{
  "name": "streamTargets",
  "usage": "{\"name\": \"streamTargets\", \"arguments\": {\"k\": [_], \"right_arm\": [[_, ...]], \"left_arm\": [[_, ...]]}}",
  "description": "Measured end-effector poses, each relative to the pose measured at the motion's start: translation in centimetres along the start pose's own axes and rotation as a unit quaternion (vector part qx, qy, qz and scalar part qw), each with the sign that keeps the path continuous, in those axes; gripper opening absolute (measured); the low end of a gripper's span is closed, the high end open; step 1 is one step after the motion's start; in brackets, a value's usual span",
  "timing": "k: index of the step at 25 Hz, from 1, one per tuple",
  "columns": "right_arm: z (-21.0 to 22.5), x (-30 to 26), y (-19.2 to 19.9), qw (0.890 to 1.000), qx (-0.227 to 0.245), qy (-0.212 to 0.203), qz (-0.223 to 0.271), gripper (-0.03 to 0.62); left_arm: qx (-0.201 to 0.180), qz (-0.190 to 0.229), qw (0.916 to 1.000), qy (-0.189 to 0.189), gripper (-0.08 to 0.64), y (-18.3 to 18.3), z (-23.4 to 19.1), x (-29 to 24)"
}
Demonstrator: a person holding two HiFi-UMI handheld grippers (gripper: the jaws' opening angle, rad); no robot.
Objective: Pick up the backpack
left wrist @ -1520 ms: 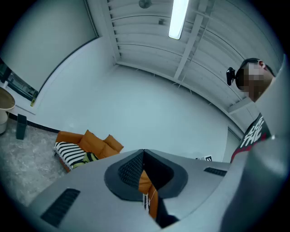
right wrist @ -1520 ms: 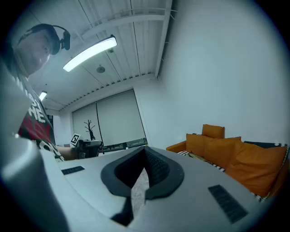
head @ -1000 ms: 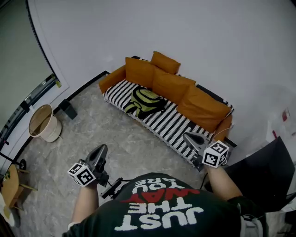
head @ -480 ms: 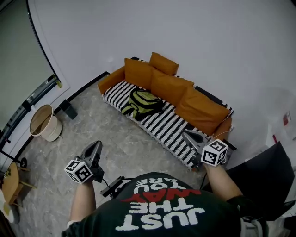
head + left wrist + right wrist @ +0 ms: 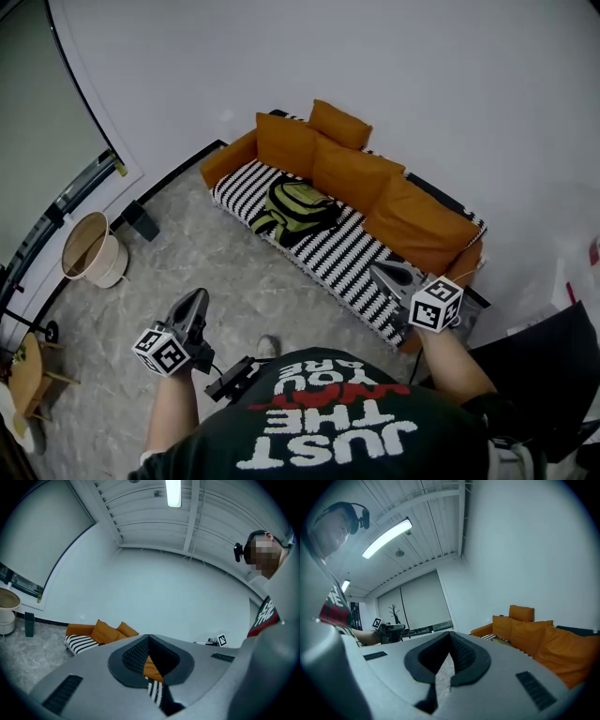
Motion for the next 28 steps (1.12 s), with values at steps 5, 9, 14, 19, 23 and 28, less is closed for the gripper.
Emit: {"name": "streamTargets", "arguments": {"k": [5,9,14,19,23,28], "right_arm": [[2.6,-7.8,-0.9,1.000,0.007,0.014,-0.011,0.028],[4.4,-16.6,-3.3,0.999,0.005,0.032,-0.003,0.028],[6.4,-26.7,-7.1,0.999,-0.003,0.045,0.001,0.028],[9.1,-32.7,-8.5,0.998,-0.005,0.062,-0.013,0.028],[12.5,-34.7,-8.8,0.997,-0.019,0.073,-0.020,0.028],[18.4,-36.1,-9.9,0.997,-0.028,0.065,-0.016,0.028]], "left_arm": [[0.013,-0.006,0.9996,0.022,0.011,-0.5,-8.4,-4.7],[0.019,-0.016,0.9986,0.047,0.011,-2.9,-16.9,-10.0],[0.006,-0.047,0.9952,0.085,0.012,-6.9,-25.2,-16.5],[0.006,-0.077,0.9912,0.108,0.011,-7.7,-30.3,-21.3],[0.011,-0.094,0.9885,0.118,0.011,-7.1,-32.1,-25.3],[0.001,-0.114,0.9872,0.111,0.012,-6.4,-32.7,-31.3]]}}
Point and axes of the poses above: the fingertips, and each gripper's own axes: x backward along the fingers, z to its right, y out of its underside, the point moved 1 cm from there along x, backward along the fingers, and after that the axes turned 2 degrees about -x, right-handed, at the moved point
